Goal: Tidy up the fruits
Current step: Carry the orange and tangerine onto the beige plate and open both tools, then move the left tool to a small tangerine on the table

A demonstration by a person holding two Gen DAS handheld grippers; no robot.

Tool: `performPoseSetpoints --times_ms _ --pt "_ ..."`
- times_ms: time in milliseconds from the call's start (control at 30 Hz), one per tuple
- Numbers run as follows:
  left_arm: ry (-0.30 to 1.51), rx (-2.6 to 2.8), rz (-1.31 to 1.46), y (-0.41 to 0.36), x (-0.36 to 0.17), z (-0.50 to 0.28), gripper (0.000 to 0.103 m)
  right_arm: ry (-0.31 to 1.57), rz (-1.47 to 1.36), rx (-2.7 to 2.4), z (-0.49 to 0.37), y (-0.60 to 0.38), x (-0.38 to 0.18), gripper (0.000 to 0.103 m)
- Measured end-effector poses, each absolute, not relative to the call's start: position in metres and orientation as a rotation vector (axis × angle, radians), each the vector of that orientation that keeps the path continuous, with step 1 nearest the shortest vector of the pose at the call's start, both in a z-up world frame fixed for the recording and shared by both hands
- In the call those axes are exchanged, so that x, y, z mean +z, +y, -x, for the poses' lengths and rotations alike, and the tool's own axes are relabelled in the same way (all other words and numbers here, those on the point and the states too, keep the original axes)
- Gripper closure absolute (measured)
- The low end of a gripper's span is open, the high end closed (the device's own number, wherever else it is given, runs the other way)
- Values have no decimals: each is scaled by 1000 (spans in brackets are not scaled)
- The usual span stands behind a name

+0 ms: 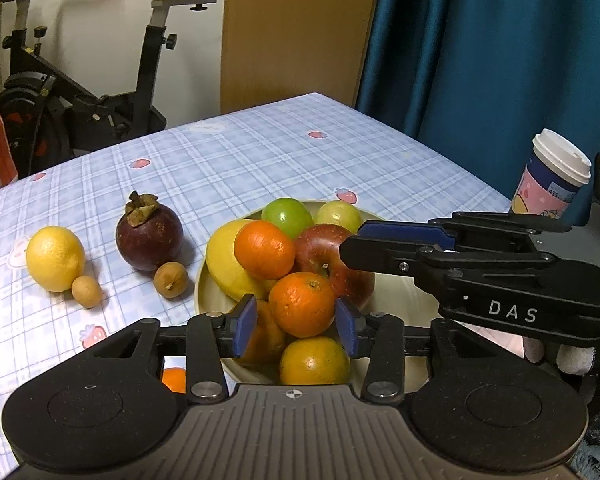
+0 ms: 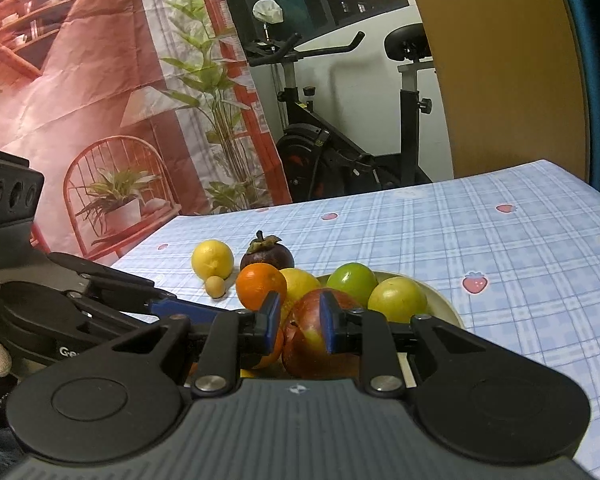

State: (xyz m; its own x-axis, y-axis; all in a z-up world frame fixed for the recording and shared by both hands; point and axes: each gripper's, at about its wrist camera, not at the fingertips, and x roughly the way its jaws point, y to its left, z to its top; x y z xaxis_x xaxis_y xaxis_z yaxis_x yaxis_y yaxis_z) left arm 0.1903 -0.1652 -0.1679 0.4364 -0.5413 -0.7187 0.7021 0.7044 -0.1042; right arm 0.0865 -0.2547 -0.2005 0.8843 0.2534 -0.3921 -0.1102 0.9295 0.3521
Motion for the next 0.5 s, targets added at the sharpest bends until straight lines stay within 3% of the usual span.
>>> performPoseSetpoints --times_ms 500 --pt "813 -735 -118 -141 -169 -193 54 456 -293 190 -87 -247 -201 79"
